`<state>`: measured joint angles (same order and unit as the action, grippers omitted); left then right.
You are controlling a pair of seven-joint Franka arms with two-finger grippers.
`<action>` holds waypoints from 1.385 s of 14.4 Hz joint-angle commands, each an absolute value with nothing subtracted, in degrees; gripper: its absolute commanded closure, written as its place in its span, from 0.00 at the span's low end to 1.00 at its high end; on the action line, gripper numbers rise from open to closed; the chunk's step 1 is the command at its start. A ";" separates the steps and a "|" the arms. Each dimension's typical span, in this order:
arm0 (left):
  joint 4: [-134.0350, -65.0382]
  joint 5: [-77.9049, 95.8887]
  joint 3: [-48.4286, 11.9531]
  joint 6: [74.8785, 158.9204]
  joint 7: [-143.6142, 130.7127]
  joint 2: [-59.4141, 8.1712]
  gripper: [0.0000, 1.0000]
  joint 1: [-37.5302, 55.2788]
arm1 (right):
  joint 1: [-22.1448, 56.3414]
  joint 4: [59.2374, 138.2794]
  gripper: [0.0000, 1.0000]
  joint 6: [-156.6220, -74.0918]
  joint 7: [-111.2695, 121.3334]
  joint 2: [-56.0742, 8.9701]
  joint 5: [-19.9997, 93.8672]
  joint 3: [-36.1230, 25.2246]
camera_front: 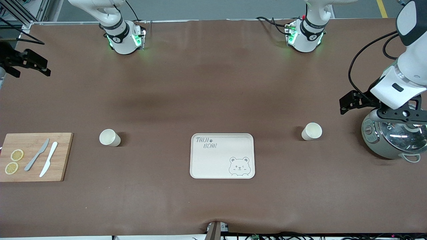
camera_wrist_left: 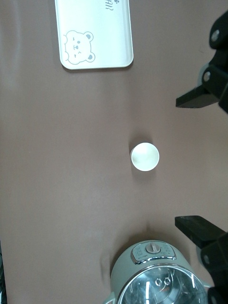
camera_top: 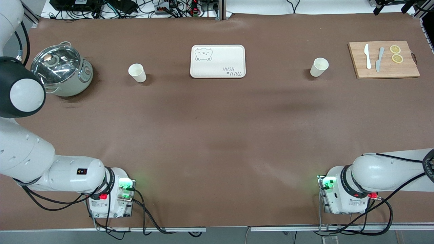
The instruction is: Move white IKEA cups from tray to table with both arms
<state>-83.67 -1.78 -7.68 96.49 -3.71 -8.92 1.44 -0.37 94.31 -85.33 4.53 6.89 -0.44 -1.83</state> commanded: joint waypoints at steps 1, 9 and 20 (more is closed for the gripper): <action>-83.23 -0.88 -7.29 95.54 -3.25 -8.44 0.00 1.41 | -0.62 92.90 0.00 -84.90 3.60 6.15 -1.32 -1.49; -83.23 -0.79 -7.29 95.54 -2.72 -8.96 0.00 1.41 | -0.79 92.90 0.00 -85.08 3.69 6.06 -1.58 -1.58; -83.41 -1.14 -7.21 94.84 -1.16 -8.96 0.00 1.41 | -0.79 92.29 0.00 -85.08 3.52 5.98 -2.99 -1.49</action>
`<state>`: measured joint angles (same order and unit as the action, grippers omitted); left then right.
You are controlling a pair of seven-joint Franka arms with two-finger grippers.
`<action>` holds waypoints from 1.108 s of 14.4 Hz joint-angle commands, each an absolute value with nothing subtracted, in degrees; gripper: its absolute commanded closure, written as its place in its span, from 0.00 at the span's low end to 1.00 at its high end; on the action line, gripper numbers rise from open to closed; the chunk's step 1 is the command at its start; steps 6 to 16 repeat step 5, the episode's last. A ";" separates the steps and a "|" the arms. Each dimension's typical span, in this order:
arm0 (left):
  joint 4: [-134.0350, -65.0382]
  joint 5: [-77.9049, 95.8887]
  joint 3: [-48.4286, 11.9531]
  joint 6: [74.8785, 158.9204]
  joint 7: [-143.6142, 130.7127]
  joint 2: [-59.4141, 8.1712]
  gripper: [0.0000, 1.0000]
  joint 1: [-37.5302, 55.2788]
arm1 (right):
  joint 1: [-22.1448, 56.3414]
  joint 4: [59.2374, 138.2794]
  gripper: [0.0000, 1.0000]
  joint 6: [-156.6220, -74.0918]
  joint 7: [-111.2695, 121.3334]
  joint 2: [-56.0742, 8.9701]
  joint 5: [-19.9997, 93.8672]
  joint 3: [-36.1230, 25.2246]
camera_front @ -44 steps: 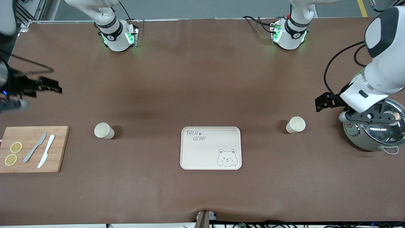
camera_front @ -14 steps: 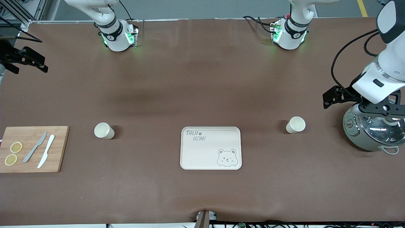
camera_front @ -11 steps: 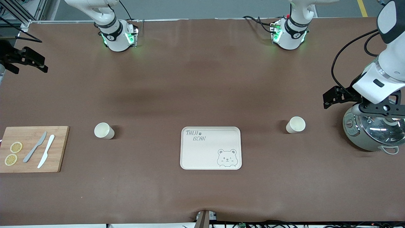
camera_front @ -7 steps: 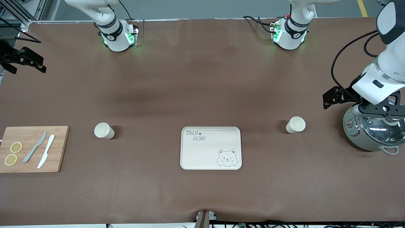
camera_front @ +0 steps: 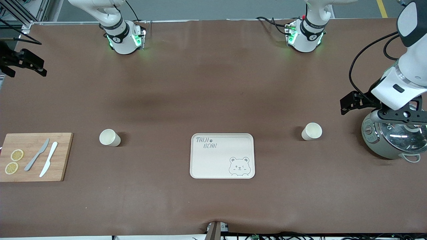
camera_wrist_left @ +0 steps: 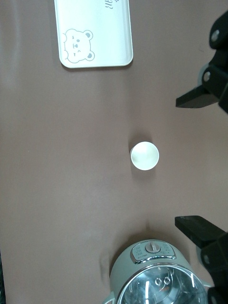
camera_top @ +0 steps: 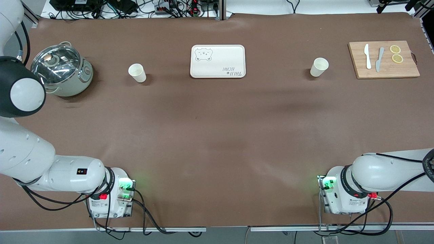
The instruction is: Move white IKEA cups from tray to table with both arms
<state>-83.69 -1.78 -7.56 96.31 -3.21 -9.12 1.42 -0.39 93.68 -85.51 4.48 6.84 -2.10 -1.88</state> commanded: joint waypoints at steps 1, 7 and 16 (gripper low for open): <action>-83.32 -2.19 -7.21 93.96 0.42 -8.96 0.00 1.41 | -0.70 92.29 0.00 -85.08 3.60 5.72 -2.99 -1.49; -83.32 -3.08 -7.21 93.87 2.29 -8.96 0.00 1.41 | -0.70 92.29 0.00 -85.08 3.60 4.84 -3.08 -1.49; -83.32 -3.08 -7.21 93.87 2.29 -8.96 0.00 1.41 | -0.70 92.29 0.00 -85.08 3.60 4.84 -3.08 -1.49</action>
